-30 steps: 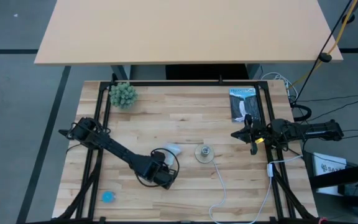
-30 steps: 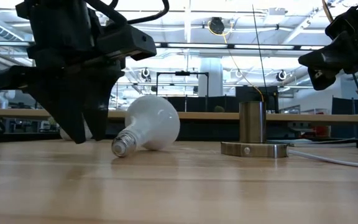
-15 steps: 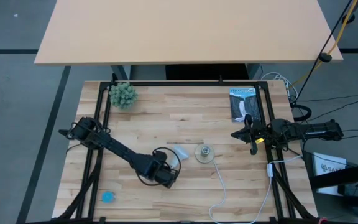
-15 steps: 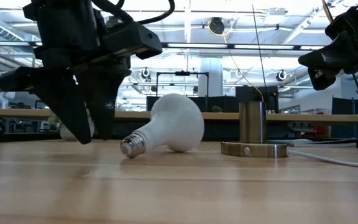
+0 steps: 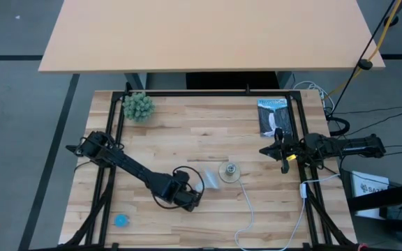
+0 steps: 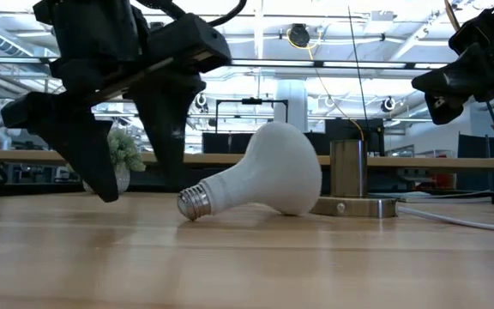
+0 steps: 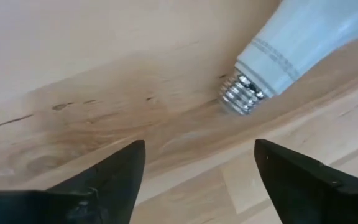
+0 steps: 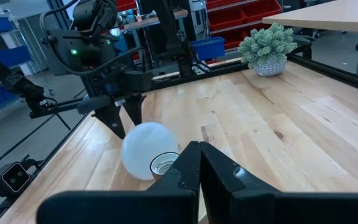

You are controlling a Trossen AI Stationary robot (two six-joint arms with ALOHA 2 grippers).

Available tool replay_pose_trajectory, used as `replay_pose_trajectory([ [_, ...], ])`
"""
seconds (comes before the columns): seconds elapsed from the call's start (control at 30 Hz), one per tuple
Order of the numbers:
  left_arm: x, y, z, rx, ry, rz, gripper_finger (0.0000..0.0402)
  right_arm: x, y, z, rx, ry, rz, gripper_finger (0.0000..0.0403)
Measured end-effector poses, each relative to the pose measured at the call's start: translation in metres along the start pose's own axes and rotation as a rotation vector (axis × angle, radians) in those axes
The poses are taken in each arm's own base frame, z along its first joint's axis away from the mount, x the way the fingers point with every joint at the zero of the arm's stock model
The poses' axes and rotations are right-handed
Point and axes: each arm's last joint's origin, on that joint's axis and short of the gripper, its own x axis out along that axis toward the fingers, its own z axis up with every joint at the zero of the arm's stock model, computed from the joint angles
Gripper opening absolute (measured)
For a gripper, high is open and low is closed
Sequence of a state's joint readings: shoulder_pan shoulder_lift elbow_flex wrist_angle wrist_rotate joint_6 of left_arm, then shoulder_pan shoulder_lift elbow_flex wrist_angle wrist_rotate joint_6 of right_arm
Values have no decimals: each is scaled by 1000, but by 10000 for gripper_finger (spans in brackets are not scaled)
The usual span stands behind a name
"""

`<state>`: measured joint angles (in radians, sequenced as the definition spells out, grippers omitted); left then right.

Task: Screw lightbulb
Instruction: Insert the lightbulb into the lamp

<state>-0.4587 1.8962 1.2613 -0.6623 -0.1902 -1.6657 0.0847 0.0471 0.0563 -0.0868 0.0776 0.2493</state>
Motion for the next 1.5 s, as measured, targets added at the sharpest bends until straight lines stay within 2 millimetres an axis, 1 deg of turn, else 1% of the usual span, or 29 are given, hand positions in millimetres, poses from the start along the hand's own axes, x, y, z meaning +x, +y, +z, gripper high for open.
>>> replay_pose_trajectory([
  [0.17, 0, -2, 0, -9, 2, -24, 312, 0, 0, 0, 0, 0, 0, 0],
  [0.23, 0, -3, 1, -39, -1, -28, 312, 0, 0, 0, 0, 0, 0, 0],
  [0.37, 0, -6, 1, 2, -1, -56, 312, 0, 0, 0, 0, 0, 0, 0],
  [0.43, 0, -12, 0, 72, -13, -123, 312, 0, 0, 0, 0, 0, 0, 0],
  [0.57, -5, -31, -1, 257, -66, -319, 312, 0, 0, 0, 0, 0, 0, 0],
  [0.63, -7, -37, 0, 354, -110, -375, 312, 0, 0, 0, 0, 0, 0, 0],
  [0.87, -7, -36, 1, 631, -186, -346, 312, 0, 0, 0, 0, 0, 0, 0],
  [1.0, -7, -36, -2, 840, -221, -332, 312, 0, 0, 0, 0, 0, 0, 0],
  [1.1, -2, -36, -9, 1019, -243, -323, 312, 0, 0, 0, 0, 0, 0, 0],
  [1.23, 19, -35, -21, 1206, -242, -293, 312, 0, 0, 0, 0, 0, 0, 0],
  [1.37, 45, -35, -26, 1253, -239, -282, 312, 0, 0, 0, 0, -1, 0, 0],
  [1.5, 60, -39, -25, 1232, -275, -310, 310, 0, 0, 0, 0, 0, 0, 0],
])
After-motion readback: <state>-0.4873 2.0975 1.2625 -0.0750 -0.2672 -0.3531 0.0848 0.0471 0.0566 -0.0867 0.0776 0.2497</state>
